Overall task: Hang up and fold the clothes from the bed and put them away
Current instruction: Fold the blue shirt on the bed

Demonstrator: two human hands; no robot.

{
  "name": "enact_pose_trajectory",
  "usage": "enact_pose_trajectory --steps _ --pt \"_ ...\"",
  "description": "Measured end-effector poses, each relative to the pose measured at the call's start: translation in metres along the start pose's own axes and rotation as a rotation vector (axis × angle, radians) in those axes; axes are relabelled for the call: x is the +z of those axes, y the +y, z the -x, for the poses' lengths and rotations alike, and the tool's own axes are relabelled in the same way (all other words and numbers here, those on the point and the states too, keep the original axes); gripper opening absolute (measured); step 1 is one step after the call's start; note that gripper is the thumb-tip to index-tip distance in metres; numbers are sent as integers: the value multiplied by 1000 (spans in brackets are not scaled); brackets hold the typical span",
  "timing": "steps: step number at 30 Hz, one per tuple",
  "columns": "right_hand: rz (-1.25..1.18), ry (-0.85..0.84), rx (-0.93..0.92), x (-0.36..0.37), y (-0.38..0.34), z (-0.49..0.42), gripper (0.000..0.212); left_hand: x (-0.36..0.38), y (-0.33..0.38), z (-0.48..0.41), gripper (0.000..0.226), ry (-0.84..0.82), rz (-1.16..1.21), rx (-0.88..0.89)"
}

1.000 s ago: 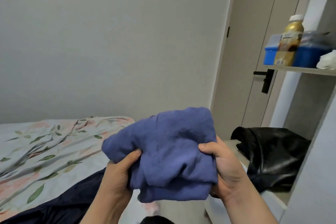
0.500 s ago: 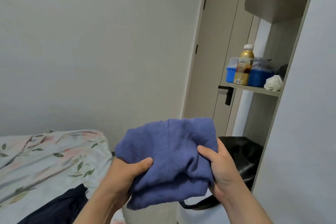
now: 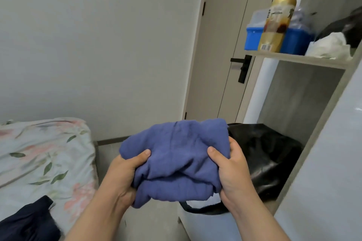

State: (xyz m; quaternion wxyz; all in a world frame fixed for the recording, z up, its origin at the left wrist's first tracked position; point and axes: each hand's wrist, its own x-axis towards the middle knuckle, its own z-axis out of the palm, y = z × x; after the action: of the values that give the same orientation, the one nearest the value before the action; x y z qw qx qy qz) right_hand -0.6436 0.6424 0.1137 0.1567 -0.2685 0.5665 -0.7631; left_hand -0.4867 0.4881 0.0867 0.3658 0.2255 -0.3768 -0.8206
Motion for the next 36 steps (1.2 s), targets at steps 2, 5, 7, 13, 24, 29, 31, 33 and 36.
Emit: enact_pose_trajectory --steps 2,5,7,13,24,29,31,33,36 --pt "22 2 14 -2 27 -40 30 0 -9 -44 35 5 -10 3" --pt "24 15 49 1 65 -105 30 2 -22 -113 34 1 -32 39" --pt "25 28 67 9 86 -148 31 6 -25 -157 35 10 -68 87" --pt "52 62 100 40 85 -240 26 32 0 -237 34 70 -144 163" --pt "152 63 122 79 -88 -317 36 132 154 -261 47 77 -305 262" --pt "184 81 174 84 -175 -326 33 191 215 -257 38 57 -363 270" --pt "203 108 152 85 -204 -325 30 211 233 -252 44 39 -376 253" --pt "221 129 119 86 -229 -322 30 227 249 -245 42 26 -378 253" --pt "244 163 72 85 -260 -314 37 250 268 -236 35 -35 -373 255"
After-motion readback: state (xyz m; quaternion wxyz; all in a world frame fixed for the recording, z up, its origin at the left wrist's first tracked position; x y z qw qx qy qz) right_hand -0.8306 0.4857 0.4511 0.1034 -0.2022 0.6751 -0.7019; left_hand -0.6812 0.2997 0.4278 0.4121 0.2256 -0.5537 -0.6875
